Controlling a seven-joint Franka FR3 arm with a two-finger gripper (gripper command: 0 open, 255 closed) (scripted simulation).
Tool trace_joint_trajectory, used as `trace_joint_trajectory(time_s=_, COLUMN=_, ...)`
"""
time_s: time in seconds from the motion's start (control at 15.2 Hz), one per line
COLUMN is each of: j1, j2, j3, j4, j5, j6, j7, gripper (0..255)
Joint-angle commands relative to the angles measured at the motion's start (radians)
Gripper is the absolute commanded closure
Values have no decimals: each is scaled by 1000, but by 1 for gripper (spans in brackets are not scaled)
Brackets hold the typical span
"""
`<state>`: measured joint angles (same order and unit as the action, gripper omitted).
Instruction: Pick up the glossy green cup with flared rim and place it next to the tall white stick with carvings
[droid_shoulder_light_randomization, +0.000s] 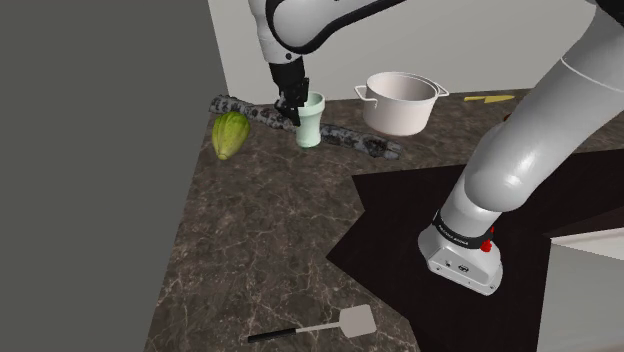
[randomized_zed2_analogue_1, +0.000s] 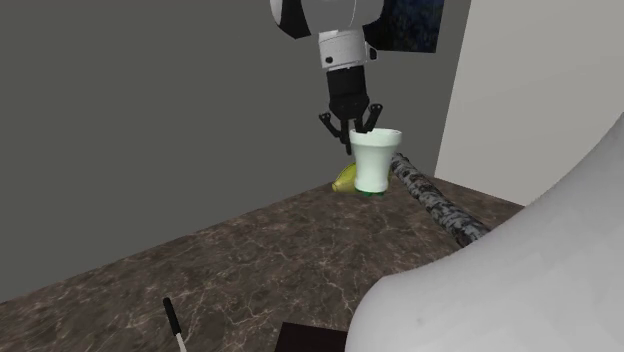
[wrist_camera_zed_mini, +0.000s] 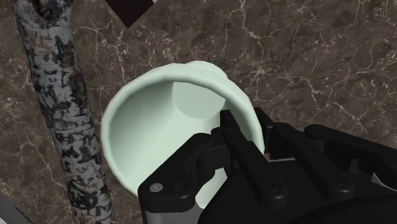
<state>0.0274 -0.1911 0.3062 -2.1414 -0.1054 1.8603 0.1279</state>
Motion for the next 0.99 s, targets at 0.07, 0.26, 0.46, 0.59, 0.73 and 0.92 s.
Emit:
trace_joint_trajectory(time_s=0.07, j1=-17, j2=-93, j3=-41, j4=-99, j5=11, j6=17, j7=-67, gripper=255)
trace_joint_trajectory(time_s=0.26, j1=-31, j2=-161, j3=-79, j4=-180, j5=10, j6=38, j7=-121, gripper=255)
trace_joint_trajectory(time_s=0.46, j1=-31, j2=-150, j3=-77, j4=-210, j5=7, j6=80, j7=-113, gripper=255)
trace_joint_trajectory(time_s=0.59, j1=-32, j2=-141, j3=-75, j4=-230, j5=5, j6=107, j7=-108, gripper=255)
trace_joint_trajectory(time_s=0.73, j1=-32, j2=-132, j3=-74, j4=-249, j5=2, j6=135, j7=-102, gripper=255)
trace_joint_trajectory(time_s=0.92, j1=-34, j2=-115, j3=-71, j4=-276, j5=-3, j6=178, j7=-93, gripper=255)
